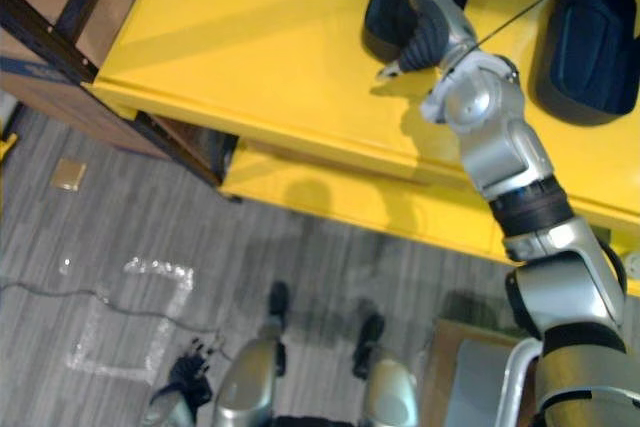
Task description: Walk over and take plastic housings, then place them on the shelf
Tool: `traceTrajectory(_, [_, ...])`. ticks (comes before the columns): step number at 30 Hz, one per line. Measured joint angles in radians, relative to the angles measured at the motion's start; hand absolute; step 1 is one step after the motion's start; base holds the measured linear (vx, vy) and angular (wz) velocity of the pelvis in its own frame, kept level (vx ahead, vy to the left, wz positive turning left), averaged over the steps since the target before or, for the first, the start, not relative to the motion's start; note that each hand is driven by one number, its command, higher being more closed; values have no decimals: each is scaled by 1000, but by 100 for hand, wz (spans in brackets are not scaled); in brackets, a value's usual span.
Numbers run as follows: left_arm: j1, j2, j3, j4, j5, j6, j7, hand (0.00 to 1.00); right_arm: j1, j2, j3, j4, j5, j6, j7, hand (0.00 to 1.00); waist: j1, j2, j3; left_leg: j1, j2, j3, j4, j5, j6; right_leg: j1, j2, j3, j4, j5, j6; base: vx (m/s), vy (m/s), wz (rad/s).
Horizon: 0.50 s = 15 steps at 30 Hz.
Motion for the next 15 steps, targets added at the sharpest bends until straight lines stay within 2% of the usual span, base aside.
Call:
traceTrajectory(9, [0,4,2,0,35,19,1,0,2,-24,24,0,19,-10,95,0,1,-23,-7,-11,-4,-15,0,0,1,0,-4,-15,0,0,0,8,-6,4])
traceTrajectory(15, [0,9,2,-1,36,24,1,0,25,-35,42,-6,19,-2,159,0,1,-33,-13,-11,-3,-15,0,0,1,0,-3,-15,-1,0,0,1,0,1])
